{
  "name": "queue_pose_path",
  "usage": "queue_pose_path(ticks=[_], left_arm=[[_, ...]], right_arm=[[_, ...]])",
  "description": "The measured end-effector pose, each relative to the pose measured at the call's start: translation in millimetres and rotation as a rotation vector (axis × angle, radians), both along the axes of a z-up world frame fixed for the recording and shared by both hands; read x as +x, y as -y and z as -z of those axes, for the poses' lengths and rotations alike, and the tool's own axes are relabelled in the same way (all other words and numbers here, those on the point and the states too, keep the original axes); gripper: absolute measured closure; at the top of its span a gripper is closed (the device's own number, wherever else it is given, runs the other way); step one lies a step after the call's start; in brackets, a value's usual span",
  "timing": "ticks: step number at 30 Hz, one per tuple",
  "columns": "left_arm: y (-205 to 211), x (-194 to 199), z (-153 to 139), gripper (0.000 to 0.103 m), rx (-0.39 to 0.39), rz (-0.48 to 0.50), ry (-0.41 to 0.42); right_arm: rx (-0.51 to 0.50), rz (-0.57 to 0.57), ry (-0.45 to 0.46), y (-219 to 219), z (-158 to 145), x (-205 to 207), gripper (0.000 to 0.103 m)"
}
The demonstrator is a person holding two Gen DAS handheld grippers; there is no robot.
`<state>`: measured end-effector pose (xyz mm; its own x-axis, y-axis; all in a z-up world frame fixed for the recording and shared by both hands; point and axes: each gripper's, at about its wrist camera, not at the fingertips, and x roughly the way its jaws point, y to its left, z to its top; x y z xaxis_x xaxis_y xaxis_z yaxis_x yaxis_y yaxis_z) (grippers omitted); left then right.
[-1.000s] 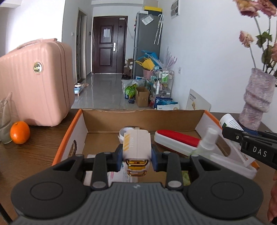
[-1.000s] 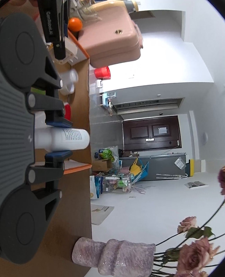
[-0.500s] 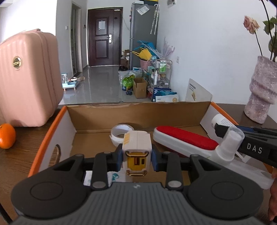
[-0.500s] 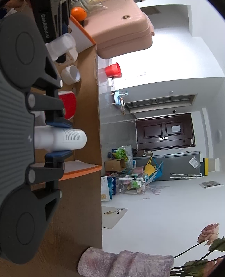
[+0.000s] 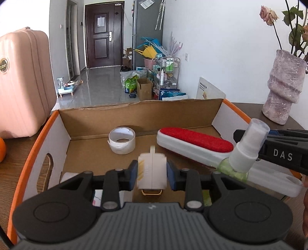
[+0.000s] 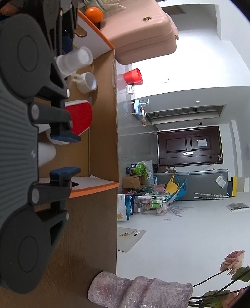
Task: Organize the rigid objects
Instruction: 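Carry the beige plug and white bottle into the box and open both tools, then withdraw both tools from the box back to the caps on the table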
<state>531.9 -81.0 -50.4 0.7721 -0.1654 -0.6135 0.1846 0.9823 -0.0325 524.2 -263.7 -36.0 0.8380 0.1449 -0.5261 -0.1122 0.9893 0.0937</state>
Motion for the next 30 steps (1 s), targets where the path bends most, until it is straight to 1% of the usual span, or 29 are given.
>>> queue_pose_path(ticks=[1, 3, 4, 5, 6, 7, 8, 9, 10, 11, 12, 13, 15, 16, 18, 20, 23, 30], left_arm=[[0.7, -1.0, -1.0, 0.068, 0.002, 0.001, 0.004], [1.7, -3.3, -1.5, 0.057, 0.009, 0.006, 0.014], [1.9, -4.3, -2.7, 0.046, 0.012, 0.003, 0.022], [1.7, -6.9, -4.4, 0.034, 0.013, 0.001, 0.039], [1.3, -9.7, -6.3, 0.028, 0.013, -0.003, 0.055], [0.8, -12.1, -8.1, 0.016, 0.012, -0.009, 0.068], [0.2, -14.8, -9.9, 0.007, 0.013, -0.019, 0.084], [-0.1, -17.6, -11.4, 0.006, 0.011, -0.027, 0.104], [-0.5, -19.7, -13.0, 0.006, 0.008, -0.030, 0.118], [-0.6, -20.7, -14.4, 0.004, 0.008, -0.032, 0.122], [-1.4, -21.1, -15.3, 0.002, 0.006, -0.035, 0.124], [-2.2, -21.5, -16.0, 0.000, 0.005, -0.043, 0.128], [-4.5, -23.1, -18.5, 0.000, 0.001, -0.062, 0.136], [-5.8, -24.4, -20.2, 0.000, -0.003, -0.068, 0.141], [-7.7, -28.3, -24.1, 0.000, -0.003, -0.083, 0.163], [-9.6, -32.2, -28.4, 0.000, 0.005, -0.102, 0.180], [-15.3, -42.6, -36.7, 0.000, -0.005, -0.126, 0.195], [-22.5, -89.3, -59.5, 0.000, 0.007, -0.142, 0.225]], right_arm=[[0.001, 0.004, 0.001, 0.8, -0.3, -0.6, 0.076], [0.006, 0.007, 0.002, 2.3, -1.3, -2.5, 0.074], [0.008, 0.012, 0.003, 3.0, -1.8, -2.8, 0.073], [0.009, 0.016, 0.006, 4.6, -2.1, -3.7, 0.069], [0.012, 0.021, 0.012, 6.1, -2.9, -4.7, 0.064], [0.013, 0.027, 0.020, 7.8, -3.8, -5.7, 0.061], [0.015, 0.033, 0.027, 8.7, -4.4, -6.6, 0.054], [0.019, 0.039, 0.037, 10.3, -5.3, -8.4, 0.050], [0.032, 0.033, 0.047, 12.1, -6.7, -9.8, 0.049], [0.035, 0.039, 0.054, 13.4, -8.4, -10.9, 0.043], [0.033, 0.050, 0.064, 14.1, -9.5, -12.3, 0.035], [0.032, 0.057, 0.075, 14.8, -10.3, -13.4, 0.030], [0.047, 0.059, 0.096, 17.8, -13.2, -16.9, 0.019], [0.056, 0.062, 0.107, 19.1, -15.1, -19.1, 0.016], [0.063, 0.073, 0.135, 22.8, -19.5, -24.4, 0.006], [0.065, 0.076, 0.154, 24.7, -24.1, -30.3, 0.002], [0.062, 0.088, 0.170, 25.8, -29.9, -42.8, 0.000], [0.052, 0.066, 0.214, 22.3, -49.7, -95.2, 0.000]])
